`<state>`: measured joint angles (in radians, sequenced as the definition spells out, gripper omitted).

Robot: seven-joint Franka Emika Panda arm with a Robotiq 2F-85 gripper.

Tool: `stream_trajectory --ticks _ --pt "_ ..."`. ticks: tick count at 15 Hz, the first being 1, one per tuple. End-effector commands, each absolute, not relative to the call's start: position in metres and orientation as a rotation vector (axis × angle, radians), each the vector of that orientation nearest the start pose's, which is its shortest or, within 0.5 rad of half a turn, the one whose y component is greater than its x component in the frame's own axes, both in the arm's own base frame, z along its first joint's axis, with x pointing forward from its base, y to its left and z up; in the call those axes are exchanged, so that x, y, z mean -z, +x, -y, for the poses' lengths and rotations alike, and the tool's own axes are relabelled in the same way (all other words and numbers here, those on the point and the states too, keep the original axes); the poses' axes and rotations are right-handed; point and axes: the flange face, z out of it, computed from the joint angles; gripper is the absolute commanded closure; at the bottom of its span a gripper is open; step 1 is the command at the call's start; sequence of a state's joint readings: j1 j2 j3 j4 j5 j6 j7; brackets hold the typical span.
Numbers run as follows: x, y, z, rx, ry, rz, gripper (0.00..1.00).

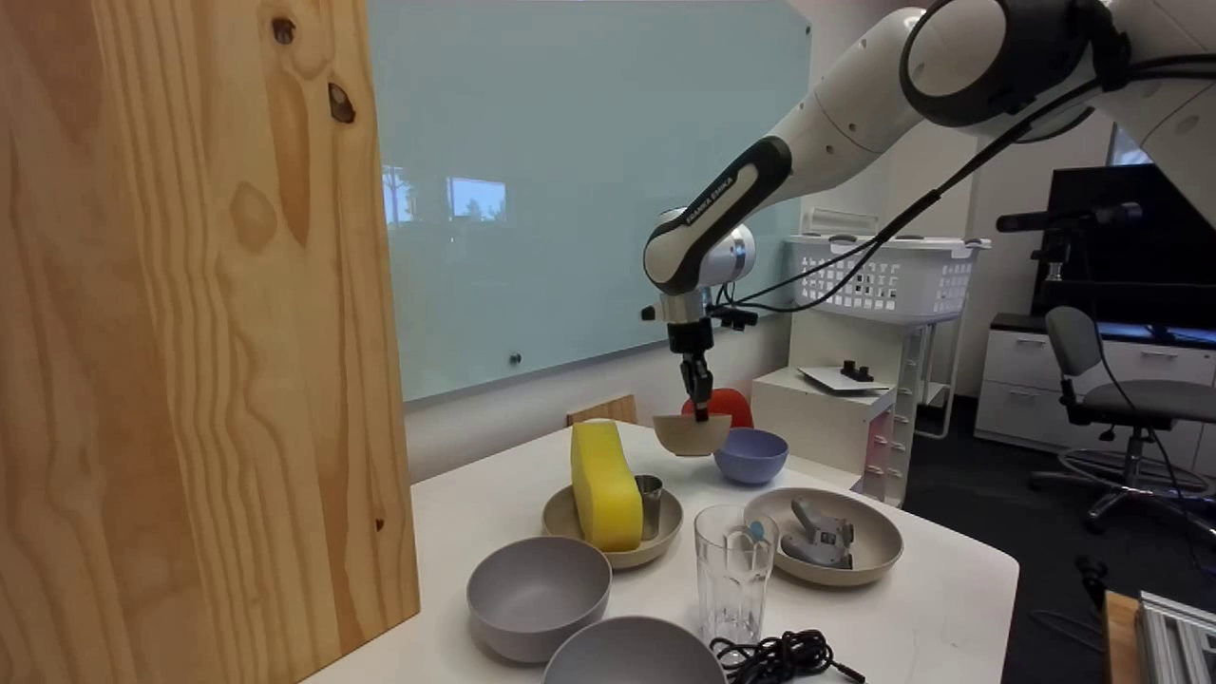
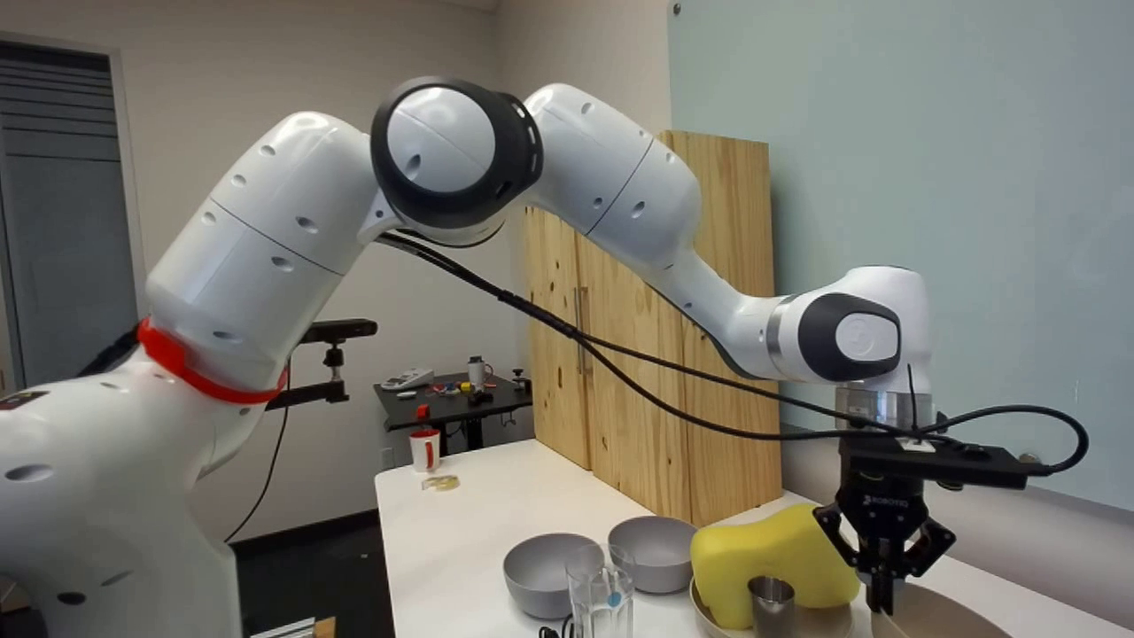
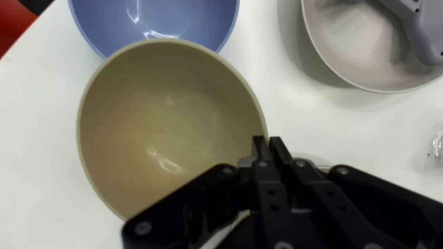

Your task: Remove the brown bowl from the grey bowl

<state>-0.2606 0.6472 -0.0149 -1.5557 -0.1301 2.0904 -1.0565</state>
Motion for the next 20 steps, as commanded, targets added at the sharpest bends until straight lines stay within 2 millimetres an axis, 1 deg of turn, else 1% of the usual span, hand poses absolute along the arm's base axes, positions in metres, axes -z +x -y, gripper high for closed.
stream_trajectory --ticks 1,5,8,12,15,17,20 --pt "-0.232 0.653 0.198 -0.329 -2.783 1.473 0.98" --pt "-0.216 0.647 0.203 -0.34 -2.734 1.566 0.98" --pt "-0.206 0.647 0.205 -0.35 -2.706 1.584 0.98" --pt "-0.197 0.647 0.203 -0.366 -2.668 1.617 0.98" --pt "-0.195 0.658 0.198 -0.265 -2.743 1.64 0.98" --pt "-0.196 0.666 0.193 -0.195 -2.749 1.689 0.98" --pt "-0.192 0.673 0.185 -0.142 -2.742 1.73 0.98"
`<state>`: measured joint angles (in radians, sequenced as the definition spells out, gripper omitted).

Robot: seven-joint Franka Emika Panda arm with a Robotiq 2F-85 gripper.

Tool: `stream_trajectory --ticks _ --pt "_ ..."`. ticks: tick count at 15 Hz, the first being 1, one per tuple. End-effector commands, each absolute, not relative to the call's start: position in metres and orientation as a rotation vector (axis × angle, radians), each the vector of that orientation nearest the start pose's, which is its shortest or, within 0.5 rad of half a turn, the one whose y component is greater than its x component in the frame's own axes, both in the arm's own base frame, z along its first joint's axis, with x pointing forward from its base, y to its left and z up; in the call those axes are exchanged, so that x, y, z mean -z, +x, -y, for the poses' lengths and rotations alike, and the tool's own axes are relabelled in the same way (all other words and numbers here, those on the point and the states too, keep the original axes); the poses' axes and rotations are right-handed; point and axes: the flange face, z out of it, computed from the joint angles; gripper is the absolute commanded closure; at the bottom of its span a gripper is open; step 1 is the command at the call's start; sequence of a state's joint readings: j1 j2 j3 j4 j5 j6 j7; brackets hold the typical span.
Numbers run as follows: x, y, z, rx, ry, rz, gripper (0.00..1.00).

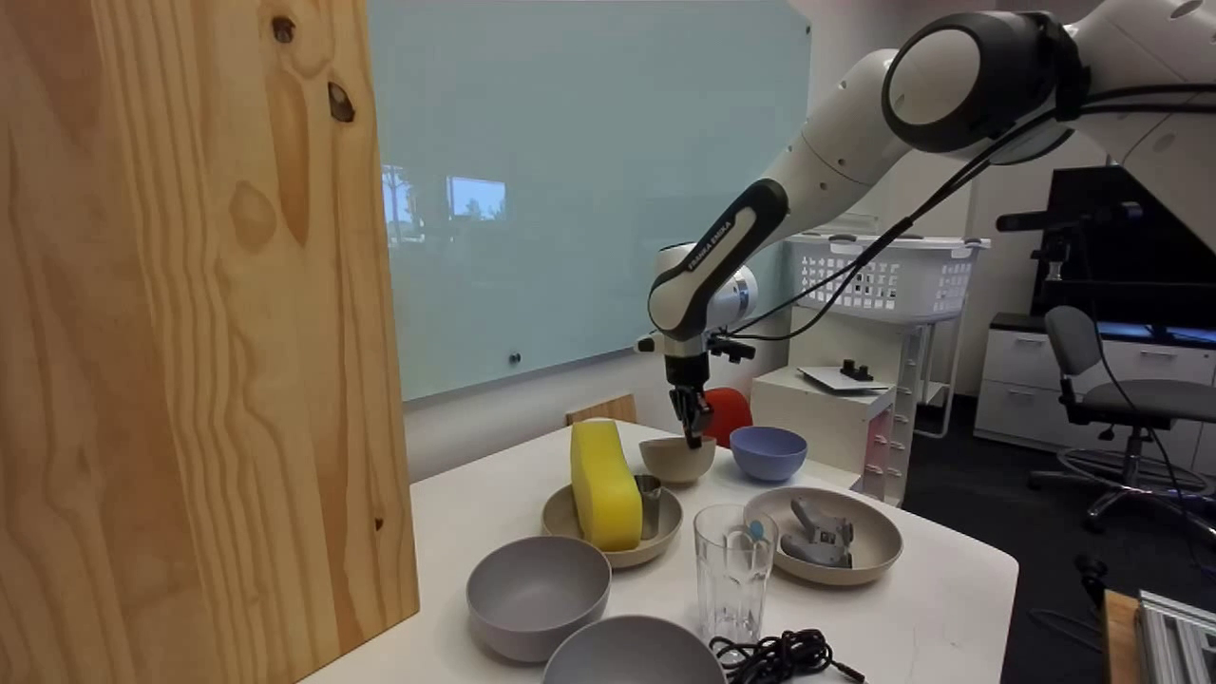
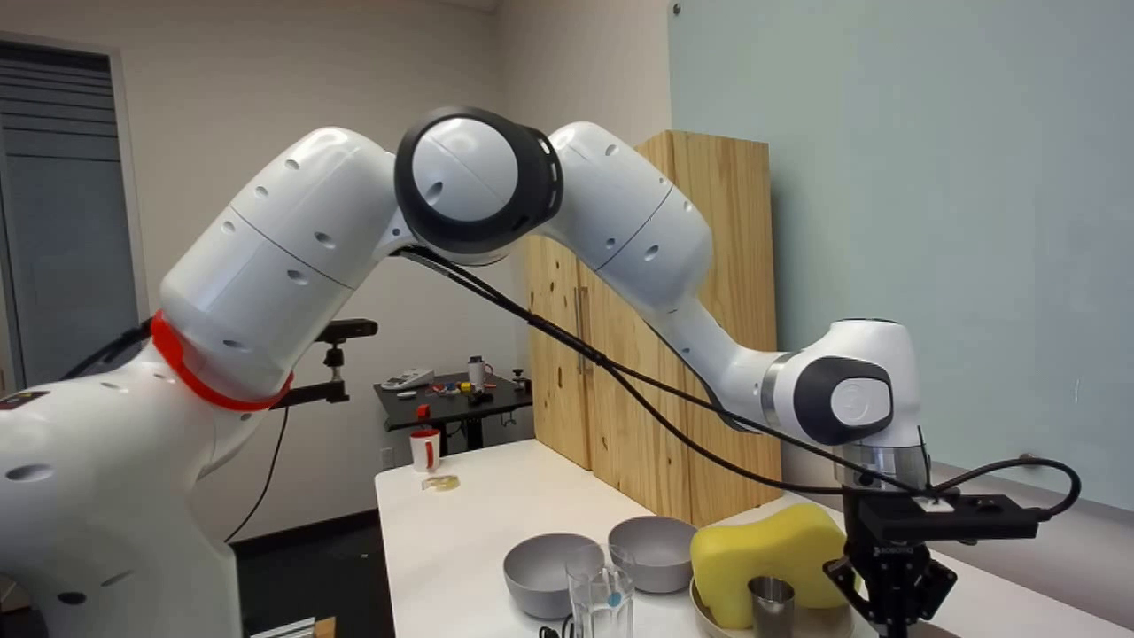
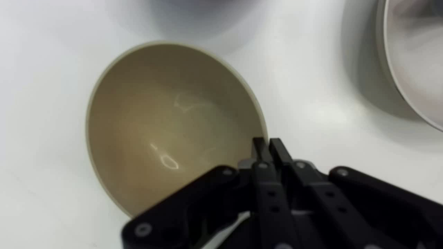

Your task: Remove the brown bowl from the grey bowl

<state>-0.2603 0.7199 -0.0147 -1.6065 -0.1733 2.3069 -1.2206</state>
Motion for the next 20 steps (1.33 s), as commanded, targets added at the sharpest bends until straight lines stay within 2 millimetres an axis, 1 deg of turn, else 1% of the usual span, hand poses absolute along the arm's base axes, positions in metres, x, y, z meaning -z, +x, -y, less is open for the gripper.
stream_trajectory --ticks 1,6,7,8,9,14,15,17,18,20 --pt "-0.19 0.674 0.183 -0.164 -2.742 1.73 0.98" --pt "-0.179 0.671 0.184 -0.172 -2.716 1.704 0.98" --pt "-0.178 0.671 0.184 -0.182 -2.718 1.696 0.68" --pt "-0.177 0.67 0.184 -0.186 -2.713 1.696 0.66" --pt "-0.177 0.67 0.185 -0.187 -2.711 1.693 0.6" --pt "-0.183 0.672 0.189 -0.223 -2.72 1.662 0.25" --pt "-0.192 0.675 0.19 -0.219 -2.733 1.668 0.17" --pt "-0.211 0.68 0.192 -0.214 -2.763 1.691 0.04" --pt "-0.224 0.682 0.193 -0.197 -2.789 1.692 0.0" --pt "-0.251 0.684 0.199 -0.161 -2.838 1.651 0.0"
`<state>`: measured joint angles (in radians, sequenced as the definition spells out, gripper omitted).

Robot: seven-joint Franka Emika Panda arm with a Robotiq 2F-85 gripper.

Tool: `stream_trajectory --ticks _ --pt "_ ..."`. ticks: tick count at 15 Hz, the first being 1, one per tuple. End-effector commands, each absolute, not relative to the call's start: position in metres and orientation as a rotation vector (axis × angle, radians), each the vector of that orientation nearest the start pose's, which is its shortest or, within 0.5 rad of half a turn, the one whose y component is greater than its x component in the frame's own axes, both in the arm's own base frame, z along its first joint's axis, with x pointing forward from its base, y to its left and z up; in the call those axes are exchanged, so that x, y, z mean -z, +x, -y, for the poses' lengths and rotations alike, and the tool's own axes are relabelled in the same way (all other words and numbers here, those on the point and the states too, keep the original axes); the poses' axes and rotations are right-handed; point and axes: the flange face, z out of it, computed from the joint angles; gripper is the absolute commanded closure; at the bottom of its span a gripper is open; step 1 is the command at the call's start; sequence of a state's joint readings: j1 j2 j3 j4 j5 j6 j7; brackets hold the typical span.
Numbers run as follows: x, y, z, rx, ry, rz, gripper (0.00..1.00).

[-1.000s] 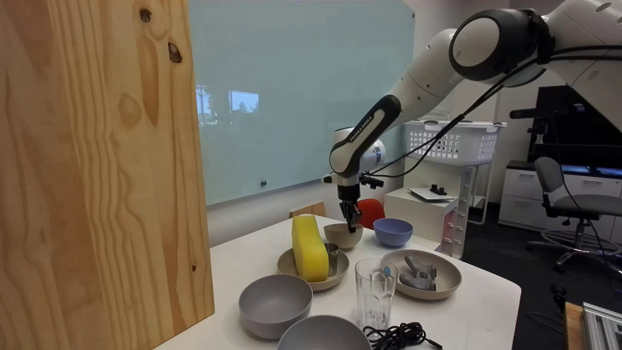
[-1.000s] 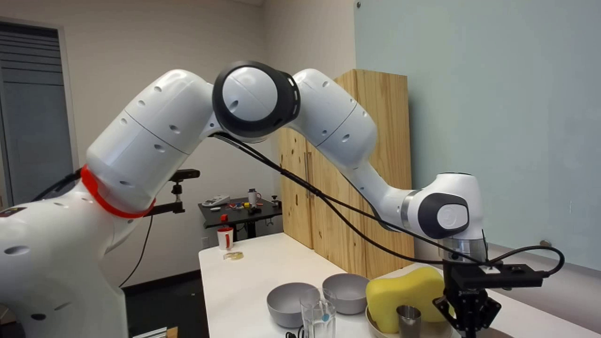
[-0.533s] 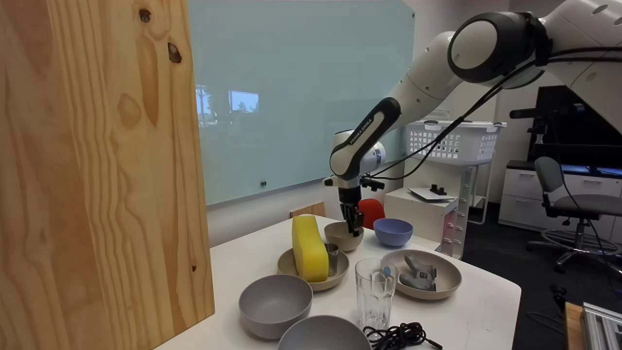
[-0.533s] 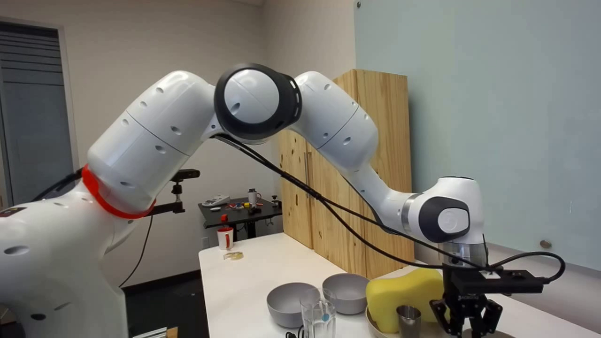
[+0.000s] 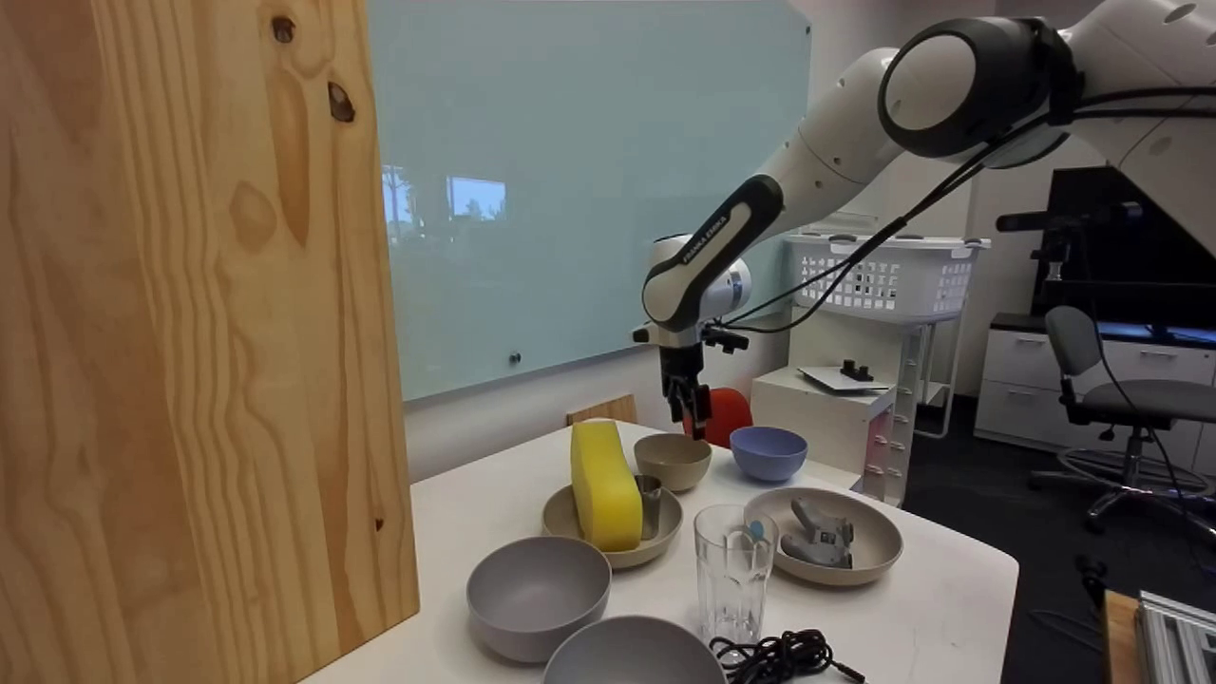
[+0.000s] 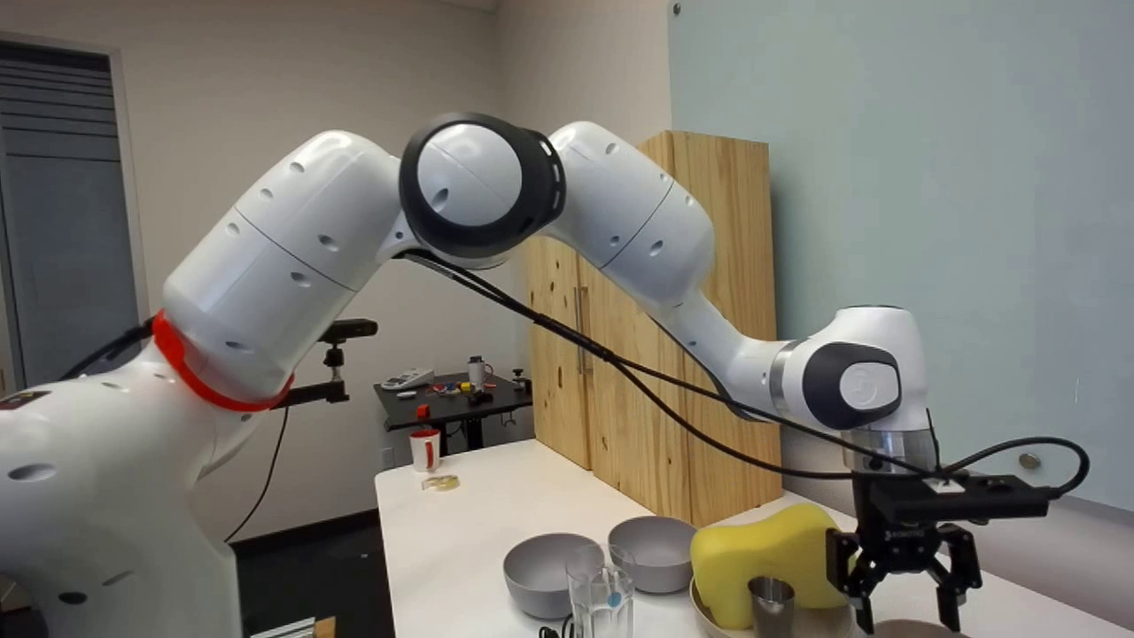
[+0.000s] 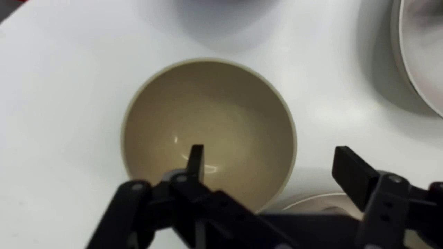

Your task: Remove the brown bowl from the grey bowl

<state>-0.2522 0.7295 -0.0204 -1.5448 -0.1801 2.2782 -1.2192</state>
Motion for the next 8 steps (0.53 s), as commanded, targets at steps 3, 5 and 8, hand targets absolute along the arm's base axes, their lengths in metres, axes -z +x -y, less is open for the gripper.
stream_trajectory --ticks 3,5,8 --pt "-0.293 0.677 0.215 -0.128 -2.919 1.546 0.0" --pt "-0.316 0.667 0.231 -0.103 -3.01 1.355 0.0" --pt "-0.339 0.657 0.246 -0.023 -3.14 1.099 0.0"
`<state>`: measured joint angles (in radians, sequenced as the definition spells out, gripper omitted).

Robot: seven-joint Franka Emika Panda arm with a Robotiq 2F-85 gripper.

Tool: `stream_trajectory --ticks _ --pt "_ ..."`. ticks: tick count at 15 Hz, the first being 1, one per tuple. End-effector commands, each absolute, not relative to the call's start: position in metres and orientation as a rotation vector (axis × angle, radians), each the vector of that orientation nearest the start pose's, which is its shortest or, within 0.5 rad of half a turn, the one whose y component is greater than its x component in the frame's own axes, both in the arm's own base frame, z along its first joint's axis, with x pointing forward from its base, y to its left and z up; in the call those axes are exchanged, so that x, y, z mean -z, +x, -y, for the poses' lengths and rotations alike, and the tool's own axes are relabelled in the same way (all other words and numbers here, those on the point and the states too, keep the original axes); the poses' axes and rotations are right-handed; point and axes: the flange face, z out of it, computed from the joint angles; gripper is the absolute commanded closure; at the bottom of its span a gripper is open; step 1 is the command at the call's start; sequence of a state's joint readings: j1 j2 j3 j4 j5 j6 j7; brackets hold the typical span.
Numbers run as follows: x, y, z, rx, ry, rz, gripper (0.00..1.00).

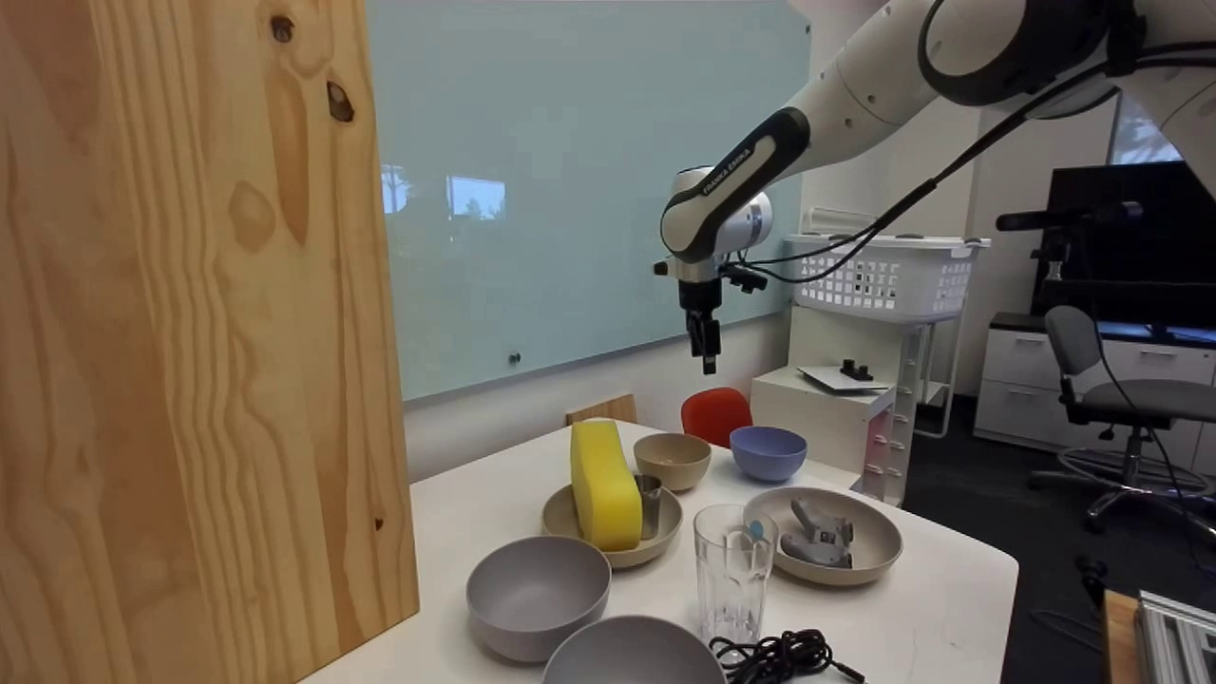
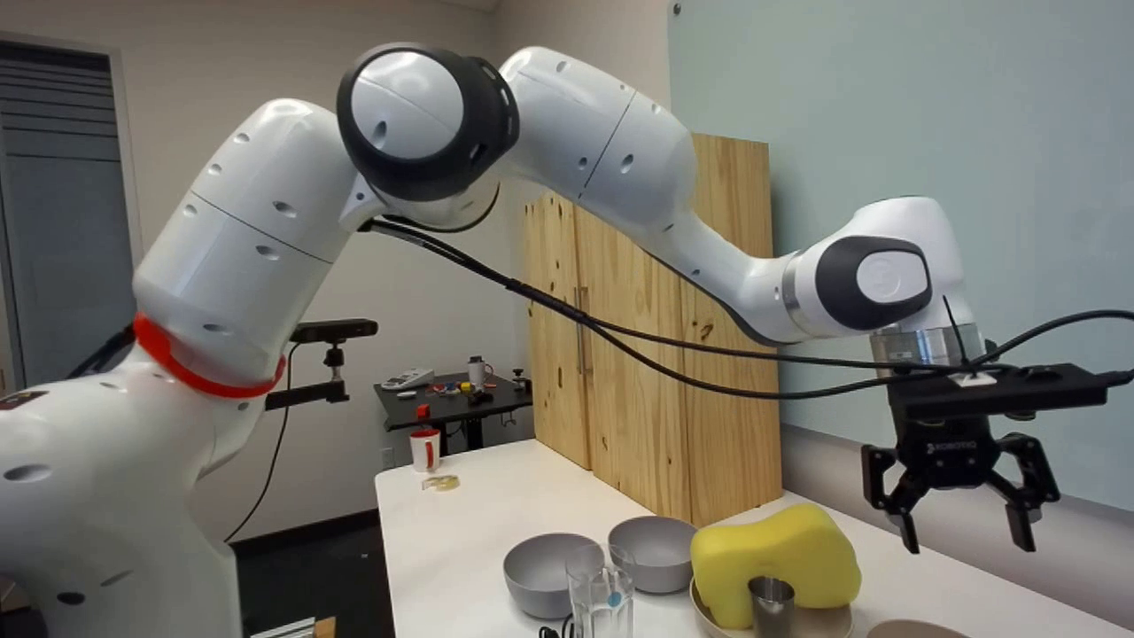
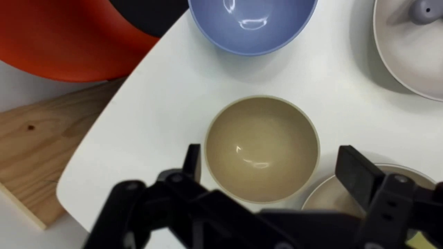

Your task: Remove the brown bowl from the grey bowl

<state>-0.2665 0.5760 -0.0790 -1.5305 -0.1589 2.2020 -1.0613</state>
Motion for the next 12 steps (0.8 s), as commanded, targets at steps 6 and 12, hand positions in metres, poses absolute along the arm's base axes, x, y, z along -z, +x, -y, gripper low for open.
stream_trajectory --ticks 6,12 --pt "-0.323 0.65 0.229 -0.043 -3.244 0.662 0.0" --pt "-0.31 0.652 0.178 -0.002 -3.265 0.293 0.0"
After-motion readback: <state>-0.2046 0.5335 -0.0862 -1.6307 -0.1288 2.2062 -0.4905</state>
